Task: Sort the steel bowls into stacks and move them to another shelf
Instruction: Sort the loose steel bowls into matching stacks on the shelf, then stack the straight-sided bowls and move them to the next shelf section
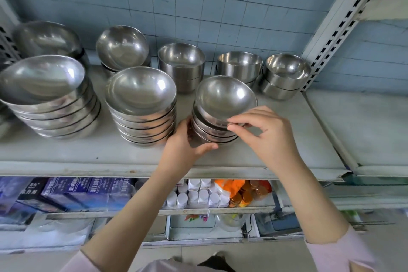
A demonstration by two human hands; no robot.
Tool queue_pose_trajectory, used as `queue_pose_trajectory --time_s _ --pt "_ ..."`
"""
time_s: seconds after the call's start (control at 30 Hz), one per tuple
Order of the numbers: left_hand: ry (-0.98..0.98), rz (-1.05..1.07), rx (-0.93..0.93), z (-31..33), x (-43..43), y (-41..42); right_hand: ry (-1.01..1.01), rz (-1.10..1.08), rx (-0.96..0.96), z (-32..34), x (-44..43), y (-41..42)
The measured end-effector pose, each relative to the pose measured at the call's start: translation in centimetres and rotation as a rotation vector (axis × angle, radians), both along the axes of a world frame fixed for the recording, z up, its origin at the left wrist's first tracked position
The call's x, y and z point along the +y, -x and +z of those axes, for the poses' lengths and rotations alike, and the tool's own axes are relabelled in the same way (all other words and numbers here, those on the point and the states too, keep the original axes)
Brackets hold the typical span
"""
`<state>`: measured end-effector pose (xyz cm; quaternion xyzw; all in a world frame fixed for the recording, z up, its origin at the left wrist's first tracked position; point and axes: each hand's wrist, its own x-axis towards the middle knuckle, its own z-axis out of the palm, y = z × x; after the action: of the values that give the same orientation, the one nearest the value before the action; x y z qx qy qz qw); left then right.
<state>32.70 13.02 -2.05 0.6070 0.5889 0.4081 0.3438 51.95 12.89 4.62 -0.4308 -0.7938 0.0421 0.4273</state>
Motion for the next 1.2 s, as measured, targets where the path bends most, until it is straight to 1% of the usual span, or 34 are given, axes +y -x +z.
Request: queue_pose_trajectory --time_s 0.07,0.3,0.47,0.57,0.67,0.73,0.8,0.9,1.07,1.13,1.2 --pt "-0.024 -0.001 0.002 -0.1 0.0 0.0 -0.005 -0.007 -0.037 -0.6 0.0 0.2" --pt "-0.038 -0.011 0.011 -0.4 0.1 0.1 0.014 -0.046 -0.07 -0.7 -0.1 0.5" --pt "-0.035 0.016 0.04 -0.5 -0.3 0.1 0.07 -0.021 -0.038 -0.6 -0.5 0.3" --pt "0.015 0.026 0.082 0.1 -0.9 -0.1 0.167 -0.036 0.097 -0.6 -1.3 -0.1" --pt "0.073 0.064 0.082 0.2 -2.9 0.3 0.267 -0.141 0.334 -1.5 -1.7 -2.2" --pt "0.028 0.093 0.057 0.0 -4.9 0.5 0.346 -0.241 0.442 -2.5 -1.4 -4.7" --pt "-0.027 0.086 0.066 0.2 -6.3 0.0 0.402 -0.283 0.504 -3.4 -0.8 -7.4" --pt "-0.017 -0.032 0.043 1.3 -6.5 -2.8 0.411 -0.27 0.543 -4.0 1.0 -10.7" --pt "0.041 -0.175 0.054 2.7 -4.6 -10.5 0.442 -0.25 0.551 -4.5 5.0 -15.8" --pt "0.044 -0.172 0.078 2.9 -2.9 -13.6 0.471 -0.231 0.532 -4.6 7.0 -17.4" --pt "0.027 -0.098 0.097 2.7 -0.4 -16.6 0.499 -0.229 0.506 -4.6 9.3 -18.7"
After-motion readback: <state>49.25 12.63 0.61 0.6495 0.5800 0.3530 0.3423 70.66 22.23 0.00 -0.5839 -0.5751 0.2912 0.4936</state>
